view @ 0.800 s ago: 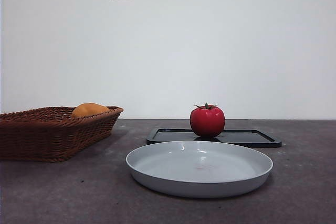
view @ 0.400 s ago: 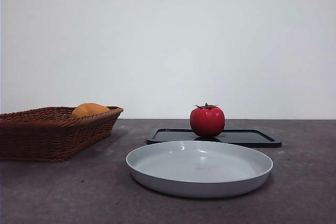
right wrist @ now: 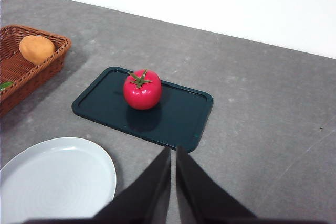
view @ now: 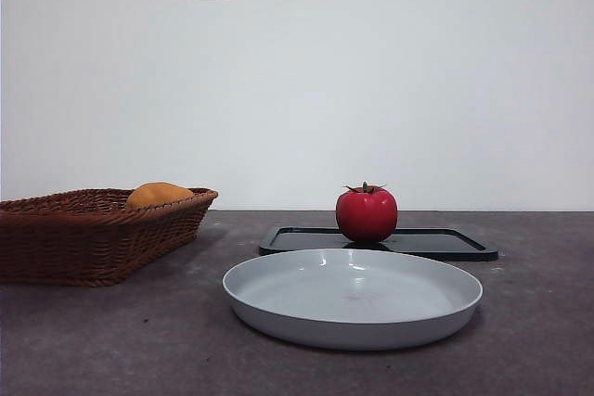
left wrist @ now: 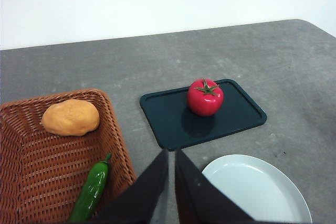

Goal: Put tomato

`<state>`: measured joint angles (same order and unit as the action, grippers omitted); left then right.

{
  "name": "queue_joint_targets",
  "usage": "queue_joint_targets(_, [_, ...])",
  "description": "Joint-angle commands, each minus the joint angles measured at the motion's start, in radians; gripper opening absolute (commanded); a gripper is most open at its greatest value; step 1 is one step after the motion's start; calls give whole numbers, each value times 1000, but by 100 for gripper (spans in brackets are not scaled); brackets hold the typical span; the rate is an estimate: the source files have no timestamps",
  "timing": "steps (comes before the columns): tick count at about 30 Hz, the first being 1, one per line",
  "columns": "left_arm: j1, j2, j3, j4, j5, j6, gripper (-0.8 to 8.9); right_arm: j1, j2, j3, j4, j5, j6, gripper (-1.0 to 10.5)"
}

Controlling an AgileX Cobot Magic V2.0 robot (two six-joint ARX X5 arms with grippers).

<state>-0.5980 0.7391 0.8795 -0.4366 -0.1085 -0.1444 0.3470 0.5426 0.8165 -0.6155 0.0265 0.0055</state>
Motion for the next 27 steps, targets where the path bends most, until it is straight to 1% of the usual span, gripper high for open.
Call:
queue_joint_targets(1, [11, 4, 13, 11, 1, 0, 18, 5, 3, 12, 10, 0, -2, 7])
queue_joint_targets(2, [26, 3, 13, 11, 1, 4, 18, 5, 3, 12, 10, 0, -2, 7])
queue_joint_targets(4, [71, 2, 12, 9, 1, 53, 19, 5, 3, 12, 10, 0, -2, 7])
queue_joint_targets(8, [208, -33, -53, 23, 1, 55, 19, 5, 3, 12, 10, 0, -2, 7])
queue_joint_targets(11, [317, -102, -163, 86, 1, 68, 19, 5, 3, 12, 10, 0, -2, 7])
queue_joint_targets(17, [472, -315, -444, 208, 1, 92, 19, 5, 3, 12, 10, 0, -2, 7])
queue_joint_targets(23, [557, -472, -678, 307, 1, 92, 19, 5, 3, 12, 10, 0, -2, 7])
queue_joint_targets(27, [576, -551, -763, 300, 1, 92, 19, 5, 3, 12, 10, 0, -2, 7])
